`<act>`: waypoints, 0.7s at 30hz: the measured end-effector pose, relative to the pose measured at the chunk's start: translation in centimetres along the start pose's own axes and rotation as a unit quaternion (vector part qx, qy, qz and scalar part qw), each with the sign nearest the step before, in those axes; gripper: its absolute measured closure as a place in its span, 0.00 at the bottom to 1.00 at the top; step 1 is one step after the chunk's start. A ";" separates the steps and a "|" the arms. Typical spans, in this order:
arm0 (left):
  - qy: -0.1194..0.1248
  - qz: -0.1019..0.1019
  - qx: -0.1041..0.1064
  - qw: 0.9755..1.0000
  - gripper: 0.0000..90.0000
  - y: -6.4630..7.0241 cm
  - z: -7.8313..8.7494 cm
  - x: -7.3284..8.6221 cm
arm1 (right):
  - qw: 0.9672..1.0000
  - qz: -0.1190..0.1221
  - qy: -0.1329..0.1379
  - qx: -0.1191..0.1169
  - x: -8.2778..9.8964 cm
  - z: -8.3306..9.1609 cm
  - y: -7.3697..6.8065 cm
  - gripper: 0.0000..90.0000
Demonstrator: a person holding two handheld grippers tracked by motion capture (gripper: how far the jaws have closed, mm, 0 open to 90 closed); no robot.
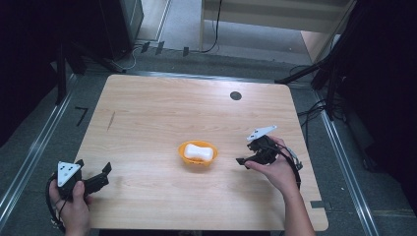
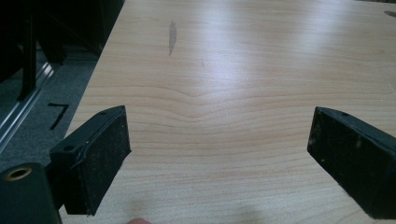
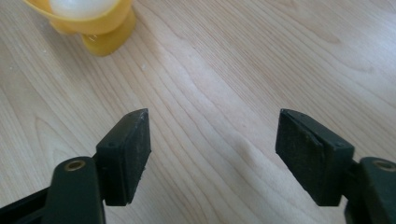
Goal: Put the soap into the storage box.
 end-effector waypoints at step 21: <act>0.000 -0.002 -0.001 1.000 0.07 0.1 0.0 0.0 | 0.996 -0.072 0.057 0.019 6.7 1.2 1.3 0.15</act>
Point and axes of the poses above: each handheld gripper's, and its own axes: z roughly backward along the jaws, x roughly out of its underside, y roughly to its right, the point moved 3 cm from there along -z, roughly forward along the jaws, and after that the axes turned 1 degree about -z, right-handed, at the moved point
